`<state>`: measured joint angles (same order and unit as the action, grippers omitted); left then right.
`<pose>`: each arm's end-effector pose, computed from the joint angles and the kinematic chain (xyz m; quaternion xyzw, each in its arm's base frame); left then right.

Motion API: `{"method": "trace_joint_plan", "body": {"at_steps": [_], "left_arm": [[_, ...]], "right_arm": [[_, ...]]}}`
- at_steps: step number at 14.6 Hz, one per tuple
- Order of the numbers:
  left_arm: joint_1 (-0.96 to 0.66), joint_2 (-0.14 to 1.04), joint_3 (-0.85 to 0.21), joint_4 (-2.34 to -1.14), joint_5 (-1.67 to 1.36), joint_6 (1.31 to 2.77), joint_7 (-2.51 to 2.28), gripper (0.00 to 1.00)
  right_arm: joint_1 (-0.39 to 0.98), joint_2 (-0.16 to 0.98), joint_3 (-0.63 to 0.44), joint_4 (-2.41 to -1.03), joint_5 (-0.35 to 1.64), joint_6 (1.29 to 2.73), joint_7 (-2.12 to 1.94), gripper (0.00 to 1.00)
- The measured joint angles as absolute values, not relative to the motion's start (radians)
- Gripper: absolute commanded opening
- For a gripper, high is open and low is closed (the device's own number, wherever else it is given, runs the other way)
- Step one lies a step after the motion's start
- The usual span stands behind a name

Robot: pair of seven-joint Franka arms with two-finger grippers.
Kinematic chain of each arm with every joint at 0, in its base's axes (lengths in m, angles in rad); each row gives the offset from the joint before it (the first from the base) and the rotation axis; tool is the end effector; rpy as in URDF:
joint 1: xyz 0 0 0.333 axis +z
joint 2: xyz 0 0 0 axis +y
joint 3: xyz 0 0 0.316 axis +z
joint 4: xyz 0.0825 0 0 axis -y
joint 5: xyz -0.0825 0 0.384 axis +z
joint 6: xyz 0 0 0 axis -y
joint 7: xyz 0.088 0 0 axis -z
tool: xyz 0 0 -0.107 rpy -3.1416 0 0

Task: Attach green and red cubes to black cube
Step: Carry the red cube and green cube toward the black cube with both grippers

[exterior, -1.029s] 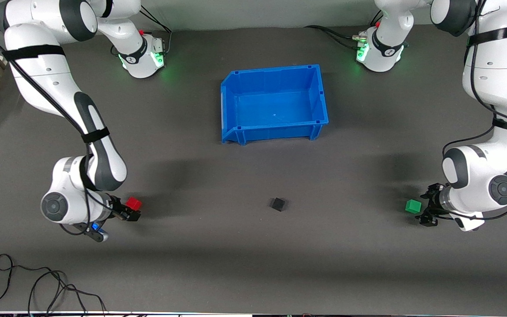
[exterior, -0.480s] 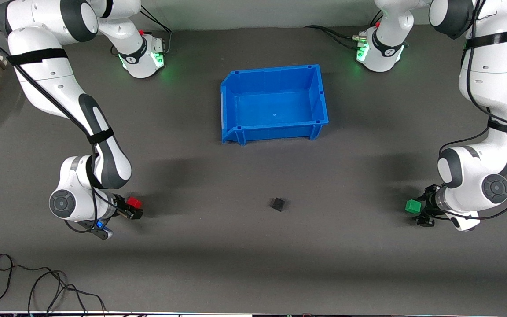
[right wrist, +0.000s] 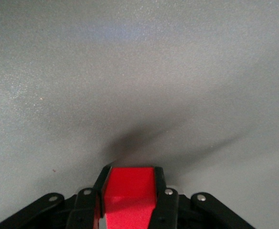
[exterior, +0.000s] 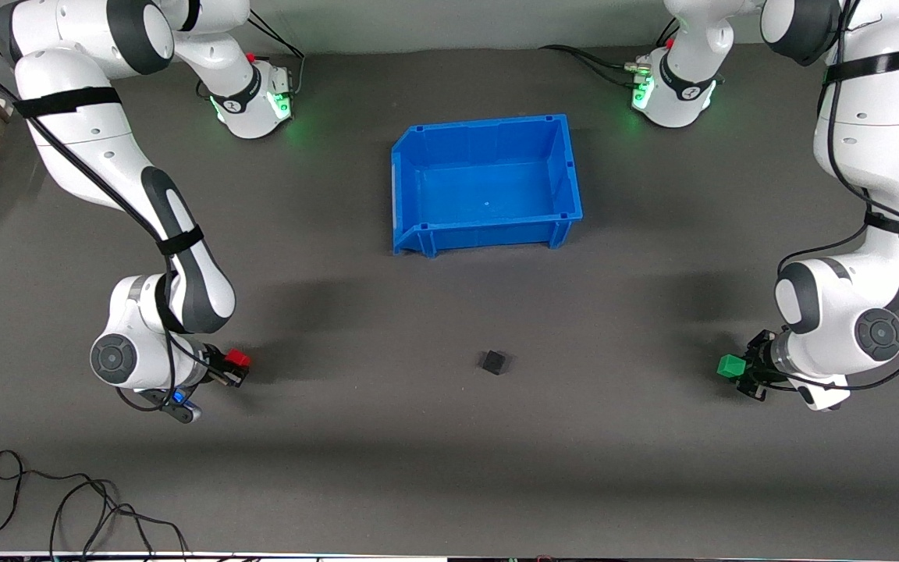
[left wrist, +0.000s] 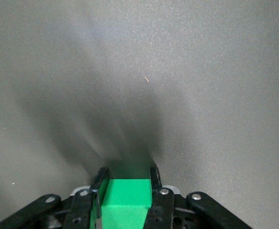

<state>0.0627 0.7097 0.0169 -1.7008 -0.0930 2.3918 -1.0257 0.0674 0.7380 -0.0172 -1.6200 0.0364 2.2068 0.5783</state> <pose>0.6703 0.0516 0.1796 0.8334 0.5520 -0.0199 0.0188 0.6731 0.0363 0.1785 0.9599 -0.2700 -0.0742 0.0159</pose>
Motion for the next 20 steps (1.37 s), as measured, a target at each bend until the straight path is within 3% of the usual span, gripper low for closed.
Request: {"method": "trace_joint_plan", "body": {"at_steps": [1, 6, 11, 20], "left_arm": [[0.064, 0.71, 0.017, -1.701, -0.093, 2.392, -1.026, 0.04], [0.062, 0.708, 0.009, -1.657, -0.094, 2.373, -1.029, 0.0], [0.035, 0.694, -0.034, -1.468, -0.098, 2.182, -1.264, 0.0], [-0.259, 0.754, -0.073, -1.425, -0.097, 2.215, -1.859, 0.0]], "right_arm": [[0.067, 0.738, -0.017, -1.62, 0.036, 2.208, 0.579, 0.0], [0.069, 0.72, -0.015, -1.618, 0.134, 2.216, 0.665, 0.0], [0.176, 0.678, -0.002, -1.607, 0.161, 2.216, 1.007, 0.0], [0.355, 0.704, -0.001, -1.465, 0.233, 2.219, 1.575, 0.0]]}}
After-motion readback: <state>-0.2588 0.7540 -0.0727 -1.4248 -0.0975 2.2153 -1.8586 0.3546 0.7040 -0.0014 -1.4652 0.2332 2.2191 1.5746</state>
